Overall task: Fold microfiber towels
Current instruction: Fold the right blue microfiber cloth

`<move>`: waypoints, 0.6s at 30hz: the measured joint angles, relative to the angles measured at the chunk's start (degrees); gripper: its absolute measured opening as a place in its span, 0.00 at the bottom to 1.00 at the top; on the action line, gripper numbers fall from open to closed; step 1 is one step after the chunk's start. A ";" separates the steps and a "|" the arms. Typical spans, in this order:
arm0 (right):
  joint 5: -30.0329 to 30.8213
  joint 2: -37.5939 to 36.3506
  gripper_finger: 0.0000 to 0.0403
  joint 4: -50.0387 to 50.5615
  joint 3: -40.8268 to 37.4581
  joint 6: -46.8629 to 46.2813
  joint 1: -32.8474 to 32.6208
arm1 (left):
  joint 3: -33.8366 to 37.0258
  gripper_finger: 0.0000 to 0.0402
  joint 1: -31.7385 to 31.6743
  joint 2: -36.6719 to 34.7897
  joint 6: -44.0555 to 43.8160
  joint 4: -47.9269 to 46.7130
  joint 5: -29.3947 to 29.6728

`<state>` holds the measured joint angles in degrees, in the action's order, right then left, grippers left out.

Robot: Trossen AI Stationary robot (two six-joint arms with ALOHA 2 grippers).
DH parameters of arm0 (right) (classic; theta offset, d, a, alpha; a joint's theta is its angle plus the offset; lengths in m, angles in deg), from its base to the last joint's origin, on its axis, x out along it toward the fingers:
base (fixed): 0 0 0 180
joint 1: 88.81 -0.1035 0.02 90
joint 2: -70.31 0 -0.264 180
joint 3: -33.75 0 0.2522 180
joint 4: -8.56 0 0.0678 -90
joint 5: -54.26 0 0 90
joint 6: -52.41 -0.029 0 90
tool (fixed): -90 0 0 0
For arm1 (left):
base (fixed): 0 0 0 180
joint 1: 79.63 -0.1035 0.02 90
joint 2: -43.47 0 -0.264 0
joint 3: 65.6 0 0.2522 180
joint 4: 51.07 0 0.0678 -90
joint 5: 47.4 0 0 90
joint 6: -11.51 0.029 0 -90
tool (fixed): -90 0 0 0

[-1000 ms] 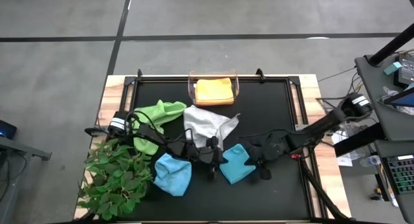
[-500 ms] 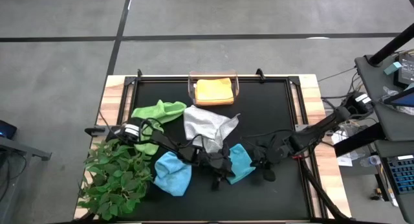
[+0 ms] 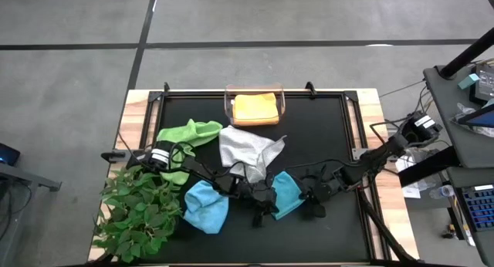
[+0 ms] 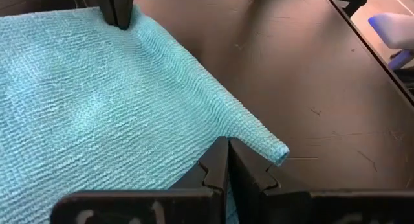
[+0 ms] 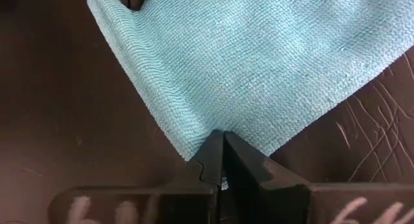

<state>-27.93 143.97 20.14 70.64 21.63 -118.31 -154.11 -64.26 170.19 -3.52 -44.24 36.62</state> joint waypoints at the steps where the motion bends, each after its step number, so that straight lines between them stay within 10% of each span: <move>1: -0.05 -0.38 0.02 0.37 -0.02 -0.17 0.00 | -0.02 0.00 0.02 0.00 -0.10 -0.08 0.00; 18: -0.26 -7.84 0.02 5.45 2.11 -2.03 0.00 | -0.23 0.00 0.54 -3.14 0.42 -1.08 0.61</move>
<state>-28.19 136.13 25.60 72.75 19.61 -118.31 -154.34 -63.72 167.05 -3.11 -45.32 37.23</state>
